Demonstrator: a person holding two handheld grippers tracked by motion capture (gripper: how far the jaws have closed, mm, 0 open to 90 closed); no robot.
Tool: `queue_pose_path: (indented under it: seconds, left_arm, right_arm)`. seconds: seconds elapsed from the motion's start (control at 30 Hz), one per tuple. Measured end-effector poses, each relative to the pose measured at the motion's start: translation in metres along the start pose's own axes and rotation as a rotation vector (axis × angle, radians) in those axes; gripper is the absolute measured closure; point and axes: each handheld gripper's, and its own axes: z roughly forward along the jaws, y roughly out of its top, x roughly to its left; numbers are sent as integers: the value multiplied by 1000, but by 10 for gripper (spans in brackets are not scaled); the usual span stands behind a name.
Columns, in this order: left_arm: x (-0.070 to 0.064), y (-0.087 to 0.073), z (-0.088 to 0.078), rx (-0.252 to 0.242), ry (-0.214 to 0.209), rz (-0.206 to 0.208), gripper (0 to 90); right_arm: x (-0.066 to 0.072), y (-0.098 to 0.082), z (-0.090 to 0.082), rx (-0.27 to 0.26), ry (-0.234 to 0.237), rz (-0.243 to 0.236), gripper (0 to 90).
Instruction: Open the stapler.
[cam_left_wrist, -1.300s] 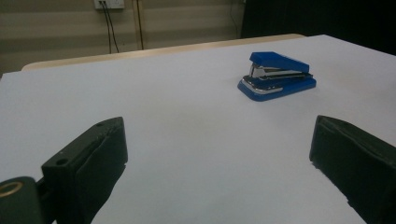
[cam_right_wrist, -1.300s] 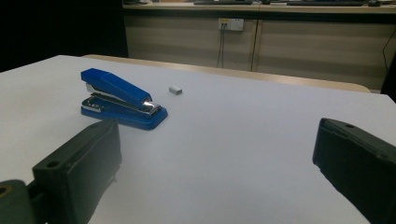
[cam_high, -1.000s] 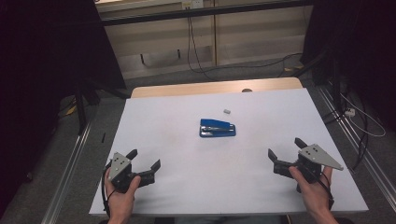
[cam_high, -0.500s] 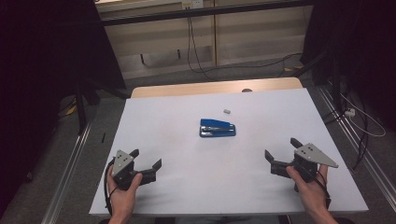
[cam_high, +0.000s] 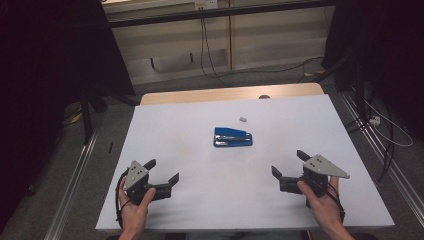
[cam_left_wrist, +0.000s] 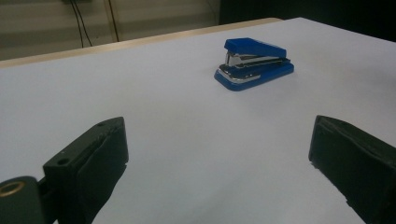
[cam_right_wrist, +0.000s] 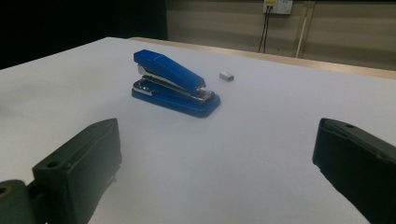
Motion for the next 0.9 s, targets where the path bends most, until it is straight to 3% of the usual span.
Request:
queue_pose_path:
  seconds: [0.17, 0.47, 0.6, 0.73, 0.9]
  left_arm:
    - [0, 4, 13, 10, -1, 3, 57]
    - [-2, 11, 30, 26, -40, 1, 77]
    - [-3, 15, 37, 35, -62, -5, 77]
    - [-7, 19, 44, 25, -56, 34, 77]
    - [-11, 25, 56, 8, -55, 34, 52]
  right_arm:
    - [0, -1, 9, 24, 11, 2, 12]
    - [-1, 5, 21, 3, -20, 17, 8]
    - [1, 8, 30, 5, 15, 26, 11]
    - [2, 7, 33, 14, 22, 12, 9]
    - [1, 8, 32, 0, 23, 21, 7]
